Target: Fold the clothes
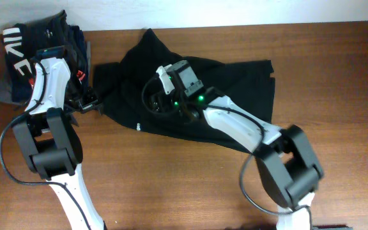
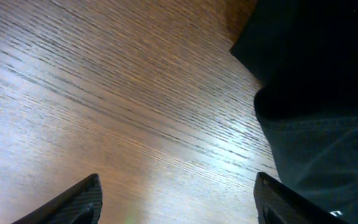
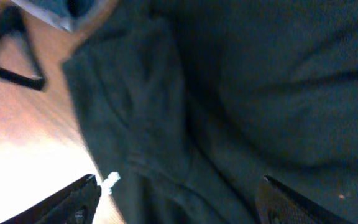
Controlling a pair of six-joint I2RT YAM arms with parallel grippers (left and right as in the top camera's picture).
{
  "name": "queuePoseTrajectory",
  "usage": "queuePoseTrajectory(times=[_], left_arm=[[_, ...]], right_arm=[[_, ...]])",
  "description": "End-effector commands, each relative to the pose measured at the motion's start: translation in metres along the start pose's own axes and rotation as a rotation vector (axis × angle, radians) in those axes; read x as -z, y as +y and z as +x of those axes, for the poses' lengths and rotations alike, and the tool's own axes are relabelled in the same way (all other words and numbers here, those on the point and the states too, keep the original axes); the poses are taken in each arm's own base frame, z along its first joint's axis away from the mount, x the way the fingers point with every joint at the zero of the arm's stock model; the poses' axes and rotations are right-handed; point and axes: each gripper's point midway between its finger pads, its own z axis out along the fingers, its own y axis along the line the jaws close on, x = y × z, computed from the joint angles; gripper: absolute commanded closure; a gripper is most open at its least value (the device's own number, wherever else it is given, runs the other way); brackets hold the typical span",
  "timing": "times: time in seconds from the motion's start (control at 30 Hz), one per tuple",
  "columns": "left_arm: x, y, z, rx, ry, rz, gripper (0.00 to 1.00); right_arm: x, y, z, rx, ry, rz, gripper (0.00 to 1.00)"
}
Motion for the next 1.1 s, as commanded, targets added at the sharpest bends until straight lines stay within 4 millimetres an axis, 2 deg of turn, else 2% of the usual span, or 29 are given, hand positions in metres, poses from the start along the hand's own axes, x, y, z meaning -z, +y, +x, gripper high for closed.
queuePoseTrajectory(times=[0.0, 0.23, 0.6, 0.8, 1.07], left_arm=[[0.001, 0.002, -0.004, 0.008, -0.012, -0.014, 0.17], [0.001, 0.002, -0.004, 0.008, -0.013, -0.014, 0.16], [0.001, 0.002, -0.004, 0.008, -0.013, -0.014, 0.15], [0.001, 0.002, -0.004, 0.008, -0.013, -0.014, 0.15], [0.001, 0.002, -0.006, 0.008, -0.019, -0.011, 0.16]], right_arm=[[-0.02, 0.001, 0.006, 0.002, 0.04, 0.015, 0.16], [-0.024, 0.02, 0.003, 0.136, 0.056, 0.076, 0.2], [-0.039, 0.05, 0.036, 0.298, 0.133, 0.156, 0.24], [-0.054, 0.049, 0.056, 0.307, 0.179, 0.157, 0.29], [-0.056, 0.051, 0.053, 0.343, 0.168, 0.151, 0.32]])
